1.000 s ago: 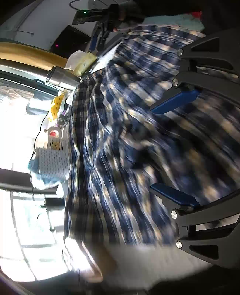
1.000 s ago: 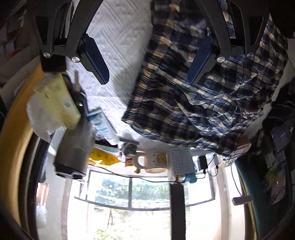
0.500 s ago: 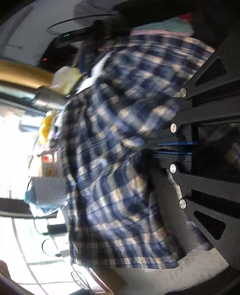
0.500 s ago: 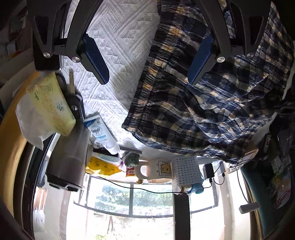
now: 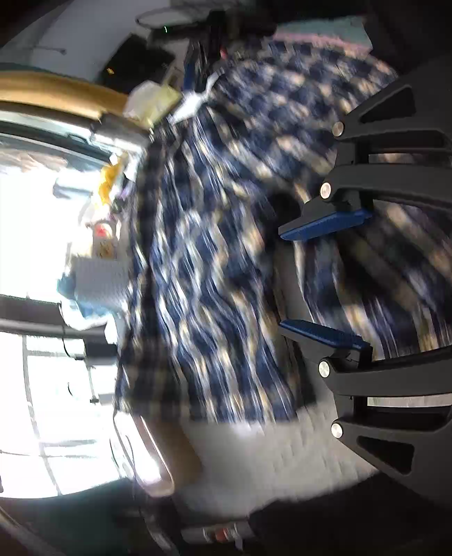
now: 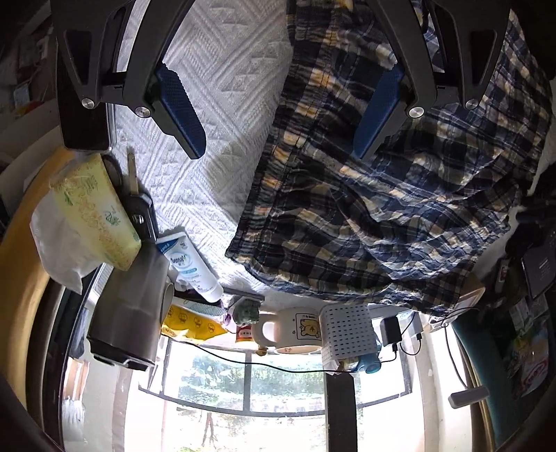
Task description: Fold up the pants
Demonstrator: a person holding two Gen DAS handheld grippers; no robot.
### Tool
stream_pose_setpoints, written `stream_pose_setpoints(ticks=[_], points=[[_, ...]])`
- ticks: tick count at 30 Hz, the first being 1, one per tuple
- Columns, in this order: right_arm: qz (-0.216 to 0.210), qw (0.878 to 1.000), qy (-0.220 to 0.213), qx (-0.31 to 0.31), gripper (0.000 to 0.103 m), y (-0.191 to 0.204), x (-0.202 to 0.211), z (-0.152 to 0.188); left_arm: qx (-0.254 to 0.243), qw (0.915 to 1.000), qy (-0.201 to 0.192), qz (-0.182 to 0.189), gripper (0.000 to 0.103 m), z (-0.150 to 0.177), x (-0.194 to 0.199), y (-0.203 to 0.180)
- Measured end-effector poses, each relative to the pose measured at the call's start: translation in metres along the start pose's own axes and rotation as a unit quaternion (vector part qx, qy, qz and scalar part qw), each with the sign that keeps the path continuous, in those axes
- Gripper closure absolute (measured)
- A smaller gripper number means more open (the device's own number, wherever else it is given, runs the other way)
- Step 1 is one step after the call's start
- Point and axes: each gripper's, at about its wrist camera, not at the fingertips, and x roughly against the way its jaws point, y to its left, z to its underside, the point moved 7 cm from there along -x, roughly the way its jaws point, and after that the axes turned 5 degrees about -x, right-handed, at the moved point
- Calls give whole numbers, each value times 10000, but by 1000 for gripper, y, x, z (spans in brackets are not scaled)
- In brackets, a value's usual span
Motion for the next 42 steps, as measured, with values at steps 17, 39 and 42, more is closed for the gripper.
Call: stream_pose_setpoints(ticks=[17,39,42], points=[[288,9990,-194,-275,15,-19,58,43,1014,9938,-311,-337,45,114,77,-14],[403,9974,-585,-135,15,13,123,105,545,9985,102,-33,35,219,88,-101],[428,9967,-638,-266,15,5,126,106,302,9980,294,-462,35,220,71,-105]])
